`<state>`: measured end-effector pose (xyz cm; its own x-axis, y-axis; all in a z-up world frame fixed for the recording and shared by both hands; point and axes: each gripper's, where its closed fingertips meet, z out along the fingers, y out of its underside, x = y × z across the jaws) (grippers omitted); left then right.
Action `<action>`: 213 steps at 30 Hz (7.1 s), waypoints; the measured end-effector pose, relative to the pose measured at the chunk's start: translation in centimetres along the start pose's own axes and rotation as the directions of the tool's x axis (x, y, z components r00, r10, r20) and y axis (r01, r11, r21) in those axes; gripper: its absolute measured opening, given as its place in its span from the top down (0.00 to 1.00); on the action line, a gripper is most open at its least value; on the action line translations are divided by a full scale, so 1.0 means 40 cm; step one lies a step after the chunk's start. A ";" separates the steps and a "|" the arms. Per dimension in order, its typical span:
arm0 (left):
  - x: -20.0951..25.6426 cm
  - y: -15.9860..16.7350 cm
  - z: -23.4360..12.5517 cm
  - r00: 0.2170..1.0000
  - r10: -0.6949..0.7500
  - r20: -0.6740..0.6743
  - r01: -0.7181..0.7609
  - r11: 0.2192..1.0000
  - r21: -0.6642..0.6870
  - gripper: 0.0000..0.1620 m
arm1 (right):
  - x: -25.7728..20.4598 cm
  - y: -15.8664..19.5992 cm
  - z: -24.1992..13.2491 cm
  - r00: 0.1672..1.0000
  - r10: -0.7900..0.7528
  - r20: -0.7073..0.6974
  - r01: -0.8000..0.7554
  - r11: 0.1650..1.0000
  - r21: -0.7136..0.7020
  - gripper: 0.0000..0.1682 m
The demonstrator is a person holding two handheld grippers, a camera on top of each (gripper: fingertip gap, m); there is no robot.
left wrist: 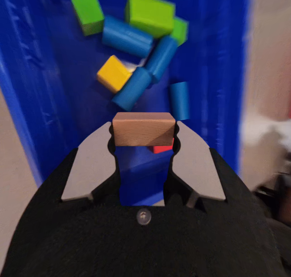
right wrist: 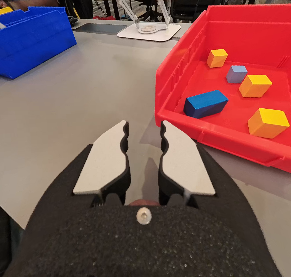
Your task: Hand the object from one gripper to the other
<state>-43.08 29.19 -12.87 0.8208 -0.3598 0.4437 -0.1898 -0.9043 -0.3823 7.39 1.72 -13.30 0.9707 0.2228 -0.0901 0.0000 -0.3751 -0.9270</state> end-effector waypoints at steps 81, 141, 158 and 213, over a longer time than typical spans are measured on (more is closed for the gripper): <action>0.652 0.601 0.100 0.713 0.282 -0.642 -0.199 0.959 0.200 0.63 | 0.511 0.031 0.155 0.849 -0.006 -0.528 -0.472 0.442 -0.763 0.80; 0.020 0.138 0.111 0.942 -0.081 0.325 0.118 0.988 -0.096 0.56 | -0.112 -0.001 -0.033 0.996 -0.017 0.089 0.012 0.998 0.057 0.67; 0.759 0.017 -0.079 0.363 -0.134 -0.922 0.312 0.950 -0.016 0.56 | -0.284 -0.280 0.188 0.857 -0.393 0.333 0.344 0.918 0.200 0.56; 0.797 0.613 0.093 0.360 -0.066 -0.931 -0.145 0.982 -0.125 0.65 | 0.385 -0.048 0.422 0.501 -0.472 0.725 0.865 0.243 -0.440 0.79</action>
<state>-19.55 -3.62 -11.12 -0.1932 -0.2836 0.9393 -0.3725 -0.8644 -0.3377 18.27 21.05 -19.05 0.3123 0.9412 0.1287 0.9450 -0.2940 -0.1431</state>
